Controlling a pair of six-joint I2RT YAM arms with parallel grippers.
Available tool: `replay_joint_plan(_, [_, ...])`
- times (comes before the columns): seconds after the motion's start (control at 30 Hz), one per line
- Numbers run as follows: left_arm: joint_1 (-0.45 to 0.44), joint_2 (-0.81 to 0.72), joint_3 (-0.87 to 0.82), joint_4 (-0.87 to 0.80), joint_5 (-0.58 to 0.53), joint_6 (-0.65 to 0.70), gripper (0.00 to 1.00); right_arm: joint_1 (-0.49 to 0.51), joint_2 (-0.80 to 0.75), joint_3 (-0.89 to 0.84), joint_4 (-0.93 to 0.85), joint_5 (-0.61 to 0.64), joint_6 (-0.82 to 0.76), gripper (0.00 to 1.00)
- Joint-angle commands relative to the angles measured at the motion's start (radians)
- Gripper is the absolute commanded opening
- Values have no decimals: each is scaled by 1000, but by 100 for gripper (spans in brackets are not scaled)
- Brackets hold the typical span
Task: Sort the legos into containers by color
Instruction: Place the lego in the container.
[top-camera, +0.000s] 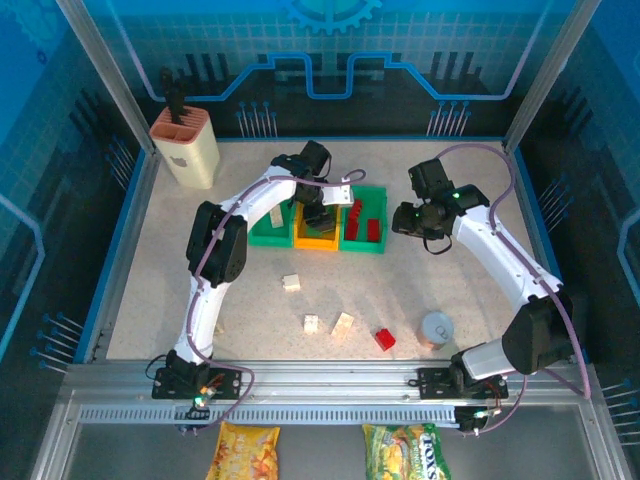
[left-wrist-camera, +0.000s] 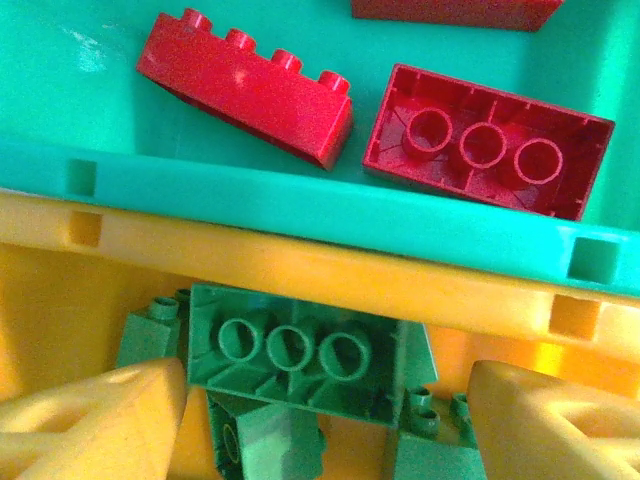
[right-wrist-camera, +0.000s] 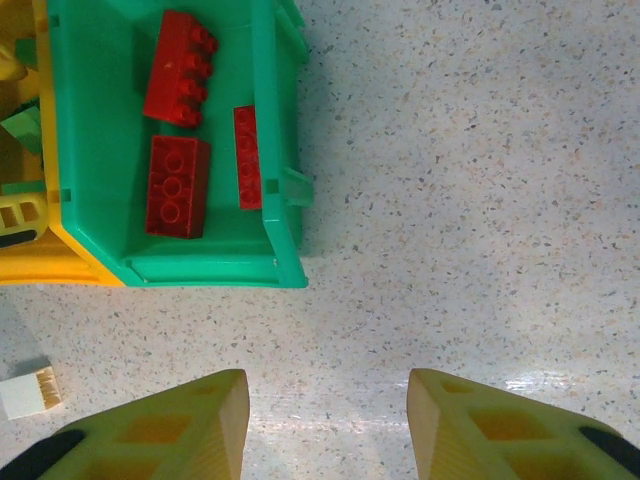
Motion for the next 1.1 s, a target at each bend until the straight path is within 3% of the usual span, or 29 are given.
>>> replay_joint_plan(0.0, [7,-46,-23,28,32,-5,76,-12,-23,-7,-29,15,-1,46])
replay_joint_plan(0.4, [10,-282,-279,195,25,-188,76,14,-3,-14,-10,-3,-4,46])
replay_joint_plan(0.57, [10,-373,-380,273,-28,-377,75,37,15,-5,-6,-4,-7,46])
replay_joint_plan(0.73, [8,-465,-483,340,-169,-599,74,57,37,10,-6,-1,-12,46])
replay_joint_plan(0.83, [9,-511,-515,340,-246,-771,75,63,46,11,-3,-1,-17,46])
replay_joint_plan(1.07, [6,-573,-552,251,-303,-1071,72,66,65,9,-2,3,-43,46])
